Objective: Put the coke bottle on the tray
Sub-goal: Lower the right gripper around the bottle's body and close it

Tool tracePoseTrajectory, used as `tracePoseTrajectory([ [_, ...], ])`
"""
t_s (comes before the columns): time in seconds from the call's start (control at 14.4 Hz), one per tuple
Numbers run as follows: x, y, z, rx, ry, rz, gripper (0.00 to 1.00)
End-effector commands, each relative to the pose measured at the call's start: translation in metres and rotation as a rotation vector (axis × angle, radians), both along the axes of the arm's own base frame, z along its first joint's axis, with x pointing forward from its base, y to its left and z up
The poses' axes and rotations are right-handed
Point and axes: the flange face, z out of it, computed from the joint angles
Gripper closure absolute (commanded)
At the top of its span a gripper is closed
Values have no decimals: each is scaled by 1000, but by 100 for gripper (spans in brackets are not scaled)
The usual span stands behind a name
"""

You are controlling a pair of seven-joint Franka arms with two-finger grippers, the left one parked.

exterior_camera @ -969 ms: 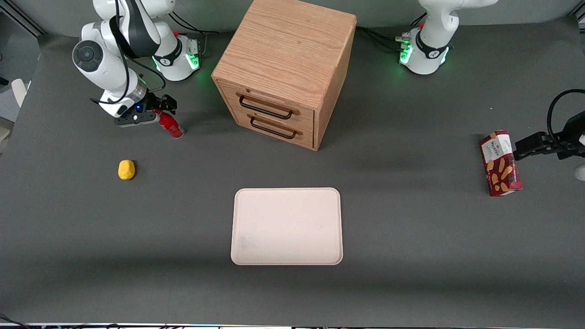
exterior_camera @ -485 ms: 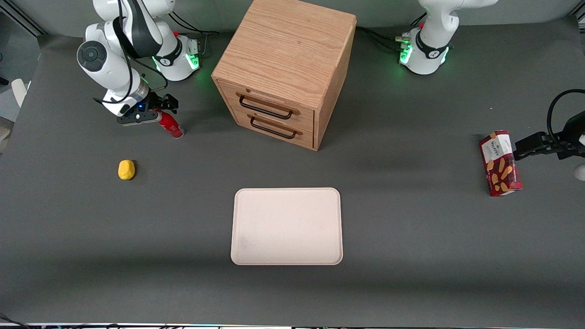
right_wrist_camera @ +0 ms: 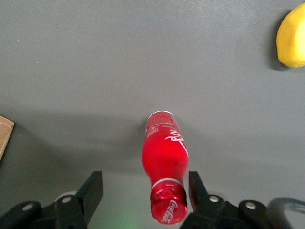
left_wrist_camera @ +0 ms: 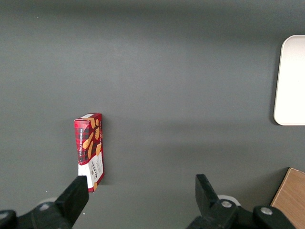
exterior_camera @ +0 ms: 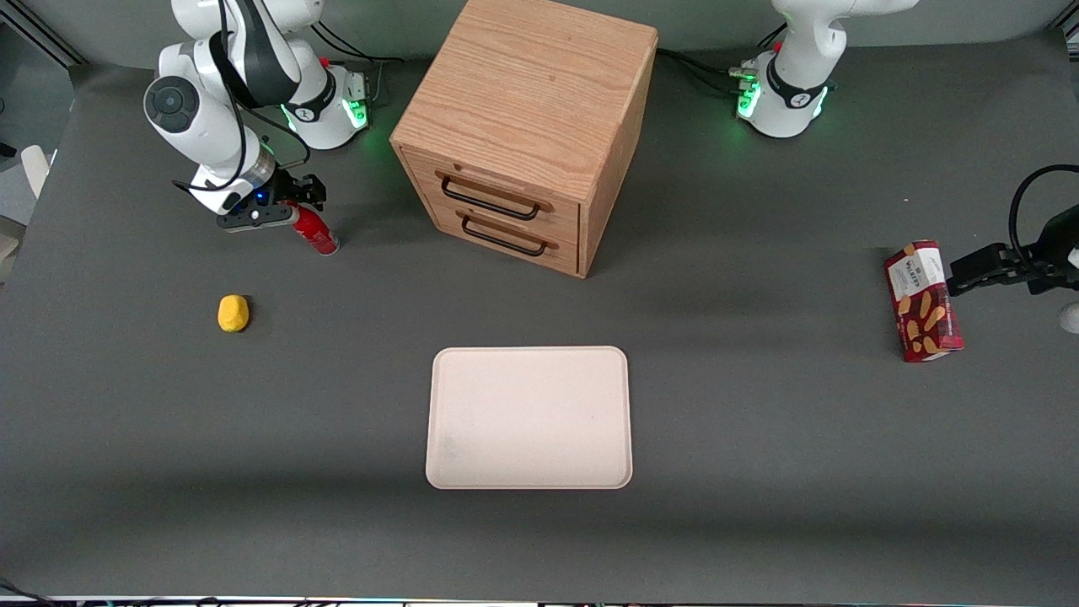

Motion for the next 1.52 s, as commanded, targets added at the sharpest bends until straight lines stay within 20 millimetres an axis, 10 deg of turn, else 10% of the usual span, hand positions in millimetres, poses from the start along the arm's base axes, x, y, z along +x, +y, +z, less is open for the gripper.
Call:
tracePoseTrajectory([
  [0.0,-6,-2,-3,-17,-11,0,44],
  [0.83,-3,-3,-11,-21,17,-6,100],
  [1.45,64,3,47,-52,-26,14,100],
])
